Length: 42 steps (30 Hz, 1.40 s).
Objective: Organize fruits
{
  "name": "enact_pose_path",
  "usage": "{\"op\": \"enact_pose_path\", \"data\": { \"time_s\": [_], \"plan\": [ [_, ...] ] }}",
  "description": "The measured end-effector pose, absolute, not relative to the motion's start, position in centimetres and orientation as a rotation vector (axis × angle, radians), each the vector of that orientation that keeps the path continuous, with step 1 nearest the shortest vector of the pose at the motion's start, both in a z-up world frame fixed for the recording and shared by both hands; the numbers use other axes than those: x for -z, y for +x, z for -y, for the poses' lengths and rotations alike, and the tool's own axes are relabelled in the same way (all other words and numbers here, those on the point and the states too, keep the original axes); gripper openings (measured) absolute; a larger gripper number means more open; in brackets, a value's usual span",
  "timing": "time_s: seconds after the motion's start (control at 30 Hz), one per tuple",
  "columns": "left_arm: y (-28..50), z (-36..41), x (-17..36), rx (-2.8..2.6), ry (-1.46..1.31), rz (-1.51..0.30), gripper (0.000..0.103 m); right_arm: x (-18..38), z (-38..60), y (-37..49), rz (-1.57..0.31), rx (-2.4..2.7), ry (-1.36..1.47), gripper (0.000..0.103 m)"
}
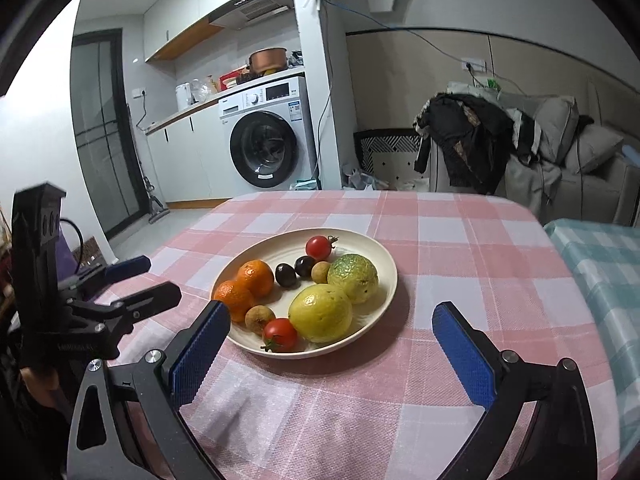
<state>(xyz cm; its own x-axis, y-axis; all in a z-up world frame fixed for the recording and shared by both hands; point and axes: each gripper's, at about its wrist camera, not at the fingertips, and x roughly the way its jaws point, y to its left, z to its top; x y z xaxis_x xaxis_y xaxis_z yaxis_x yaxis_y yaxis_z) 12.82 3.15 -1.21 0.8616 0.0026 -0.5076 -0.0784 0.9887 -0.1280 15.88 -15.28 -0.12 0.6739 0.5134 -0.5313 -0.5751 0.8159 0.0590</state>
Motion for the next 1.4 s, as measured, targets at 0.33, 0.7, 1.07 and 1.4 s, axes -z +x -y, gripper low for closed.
{"op": "enact_pose_path", "data": {
  "time_s": [0.33,0.7,1.07,1.4],
  "plan": [
    [12.7,-2.9,1.1,-0.029,-0.136,-0.518,0.103,0.3,15.1,15.0,-0.507,-0.618,-0.133,0.103],
    [12.7,-3.0,1.0,-0.026,-0.138,-0.518,0.103,0.2,14.9,14.6,-0.495,-0.633,-0.141,0.103],
    [12.7,-3.0,1.0,-0.025,-0.14,-0.519,0.103,0.2,15.1,14.6,-0.5,-0.63,-0.13,0.103],
    [12.7,-2.9,1.0,-0.027,-0.141,-0.518,0.103,0.2,15.0,14.6,-0.5,-0.632,-0.13,0.103]
  ]
}}
